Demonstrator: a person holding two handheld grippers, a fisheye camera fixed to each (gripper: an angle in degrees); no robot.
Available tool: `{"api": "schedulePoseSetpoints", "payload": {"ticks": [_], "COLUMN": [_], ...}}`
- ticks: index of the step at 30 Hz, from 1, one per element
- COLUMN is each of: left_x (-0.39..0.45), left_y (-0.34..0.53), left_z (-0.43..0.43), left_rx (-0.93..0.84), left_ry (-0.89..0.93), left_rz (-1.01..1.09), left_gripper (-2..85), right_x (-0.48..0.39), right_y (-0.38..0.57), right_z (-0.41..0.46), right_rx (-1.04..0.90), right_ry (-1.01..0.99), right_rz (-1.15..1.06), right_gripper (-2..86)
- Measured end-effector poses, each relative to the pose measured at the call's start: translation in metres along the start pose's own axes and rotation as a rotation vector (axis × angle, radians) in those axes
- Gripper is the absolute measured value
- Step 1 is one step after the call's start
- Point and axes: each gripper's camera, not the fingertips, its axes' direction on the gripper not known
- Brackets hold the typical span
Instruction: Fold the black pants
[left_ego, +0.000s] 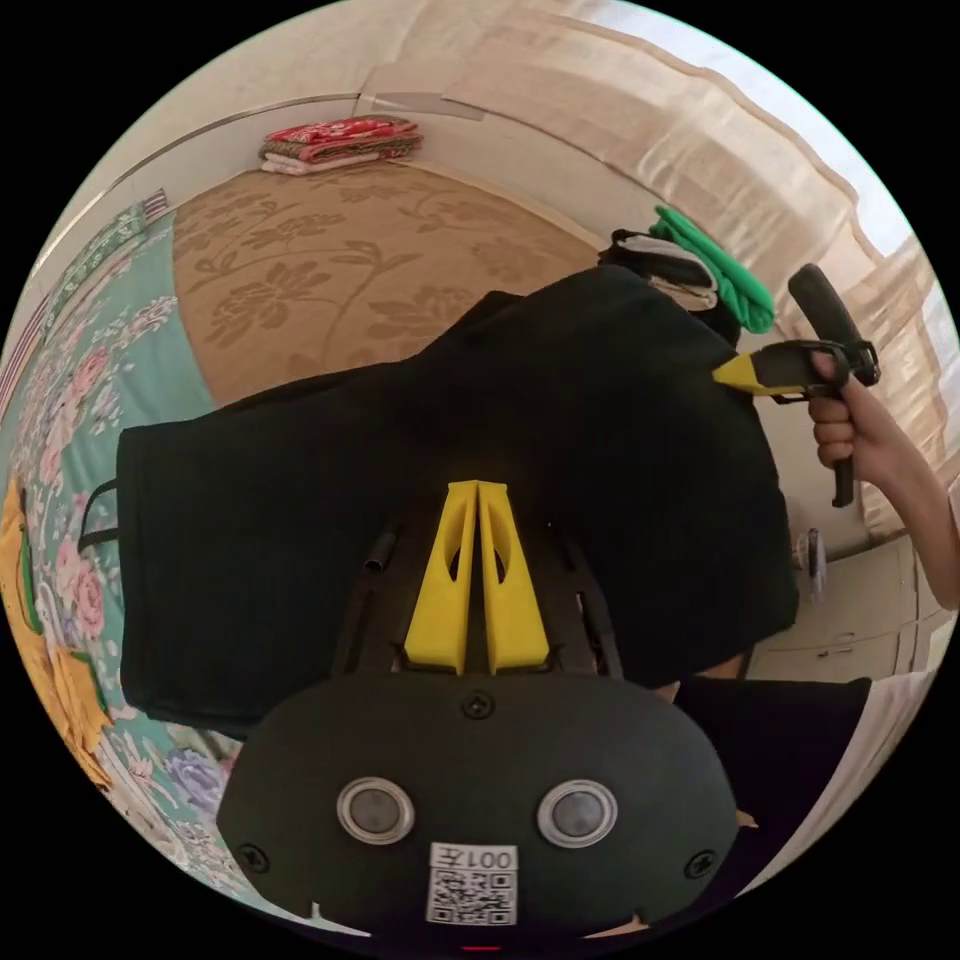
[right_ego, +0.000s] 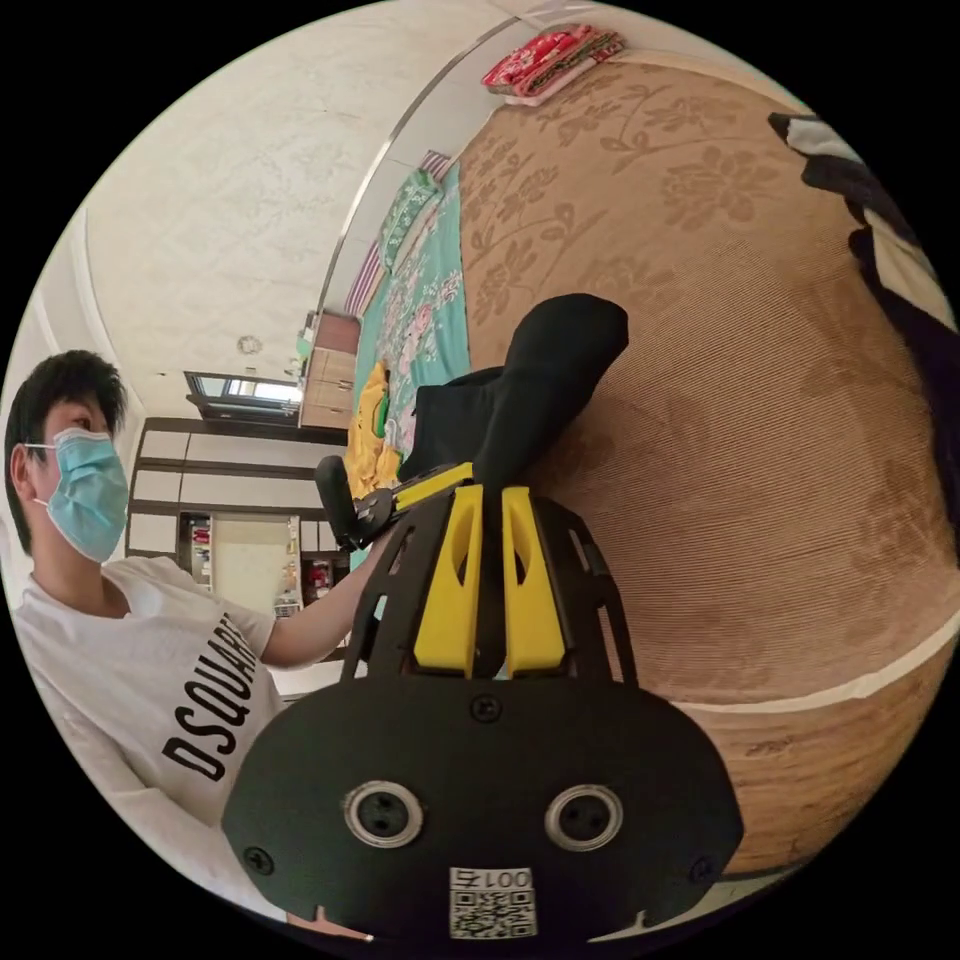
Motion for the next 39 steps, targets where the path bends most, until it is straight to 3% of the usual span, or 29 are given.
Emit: {"api": "schedulePoseSetpoints", "payload": {"ticks": [3,6,9,12,15,20,23,25,27,30,32,34,39], "left_x": [0.022,0.012,-0.012,-0.040,-0.079,-0.144,-0.159,-0.158,-0.154,-0.143,-0.140,-0.142,-0.153], "left_y": [-0.012,-0.011,-0.003,0.015,0.047,0.100,0.105,0.095,0.085,0.067,0.057,0.047,0.042], "left_z": [0.010,0.008,0.043,0.039,0.003,-0.039,-0.054,-0.051,-0.035,-0.001,0.013,0.023,0.033], "left_rx": [-0.025,0.030,-0.103,-0.050,0.030,0.035,0.053,0.062,0.037,-0.030,-0.050,-0.055,-0.062], "left_ry": [0.049,-0.094,0.036,0.155,0.094,0.087,0.106,0.205,0.258,0.254,0.219,0.182,0.222], "left_rz": [0.048,-0.036,-0.045,-0.129,-0.276,-0.433,-0.411,-0.359,-0.334,-0.324,-0.351,-0.399,-0.503], "left_gripper": [-0.9,-0.9,-0.9,-1.0,-0.9,-0.8,-0.4,1.4,5.1,9.6,10.5,10.7,9.9], "right_x": [0.009,0.005,-0.029,-0.083,-0.119,-0.113,-0.100,-0.106,-0.114,-0.133,-0.152,-0.154,-0.143], "right_y": [0.010,0.017,0.010,-0.004,-0.018,-0.016,-0.004,0.008,0.021,0.048,0.074,0.088,0.103], "right_z": [-0.038,-0.056,-0.040,0.011,0.084,0.244,0.257,0.246,0.232,0.210,0.210,0.218,0.246], "right_rx": [-0.006,-0.005,-0.016,-0.054,-0.079,-0.180,-0.071,0.001,0.018,0.031,0.008,0.016,-0.018], "right_ry": [0.098,0.091,-0.026,-0.097,-0.086,0.150,-0.108,-0.122,-0.037,0.242,0.591,0.801,0.914], "right_rz": [0.031,0.055,0.011,-0.135,-0.254,-0.293,-0.204,-0.204,-0.237,-0.380,-0.574,-0.613,-0.569], "right_gripper": [1.6,1.4,1.2,1.2,1.4,1.5,1.2,1.2,1.3,1.7,2.5,3.5,7.2]}}
